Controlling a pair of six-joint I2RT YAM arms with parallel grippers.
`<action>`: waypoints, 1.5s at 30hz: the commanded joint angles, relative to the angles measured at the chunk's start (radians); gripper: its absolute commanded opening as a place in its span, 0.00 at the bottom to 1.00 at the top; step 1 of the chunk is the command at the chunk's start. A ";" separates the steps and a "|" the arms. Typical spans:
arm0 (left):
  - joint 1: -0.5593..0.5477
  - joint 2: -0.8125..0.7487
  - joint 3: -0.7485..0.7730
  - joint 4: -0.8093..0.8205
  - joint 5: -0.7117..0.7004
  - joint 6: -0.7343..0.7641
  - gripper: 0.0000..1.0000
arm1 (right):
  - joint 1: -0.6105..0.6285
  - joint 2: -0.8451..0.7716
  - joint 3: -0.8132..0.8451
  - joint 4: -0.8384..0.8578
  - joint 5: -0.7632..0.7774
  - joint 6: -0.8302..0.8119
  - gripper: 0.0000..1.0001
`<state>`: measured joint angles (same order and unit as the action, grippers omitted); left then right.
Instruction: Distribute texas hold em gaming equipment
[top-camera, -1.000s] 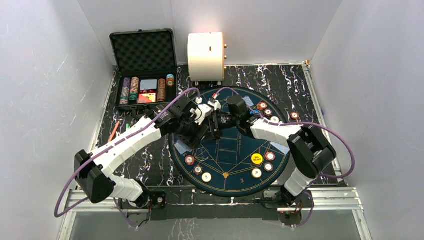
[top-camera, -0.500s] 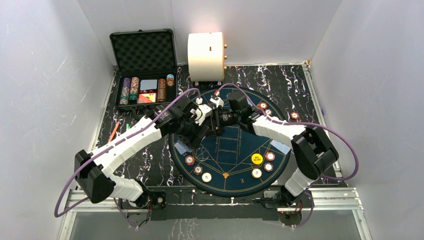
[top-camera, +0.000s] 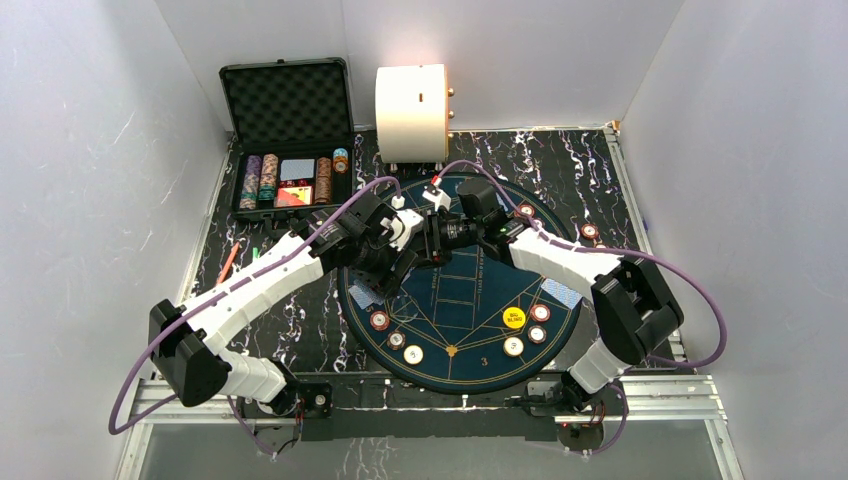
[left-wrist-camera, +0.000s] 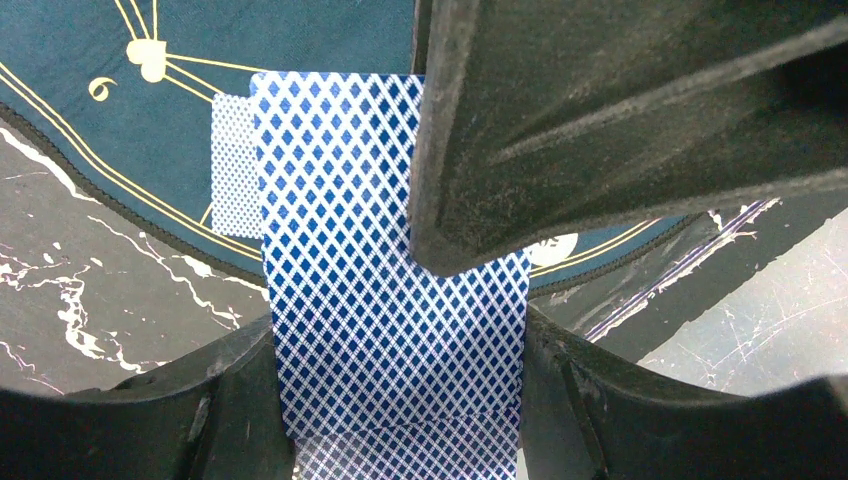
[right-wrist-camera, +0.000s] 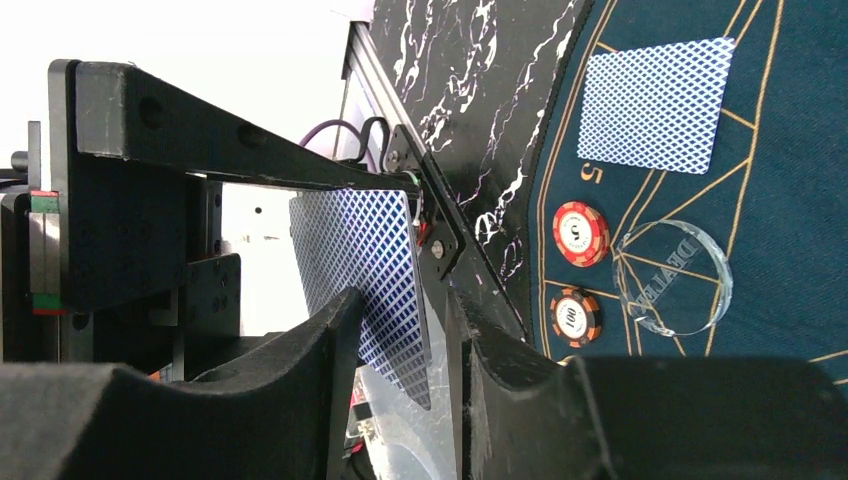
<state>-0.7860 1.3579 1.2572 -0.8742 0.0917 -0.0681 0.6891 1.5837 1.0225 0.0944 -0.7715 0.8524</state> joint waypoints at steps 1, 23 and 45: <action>-0.006 -0.031 0.016 0.011 0.022 -0.006 0.00 | -0.004 -0.031 0.045 -0.065 0.054 -0.055 0.43; -0.005 -0.031 -0.003 0.016 0.015 -0.015 0.00 | -0.047 -0.101 0.094 -0.216 0.109 -0.127 0.19; -0.004 -0.070 -0.051 0.025 -0.027 -0.004 0.00 | -0.577 0.264 0.281 -0.284 0.016 -0.367 0.00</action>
<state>-0.7876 1.3415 1.2171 -0.8604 0.0502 -0.0853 0.1429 1.6798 1.1828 -0.1833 -0.7273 0.5816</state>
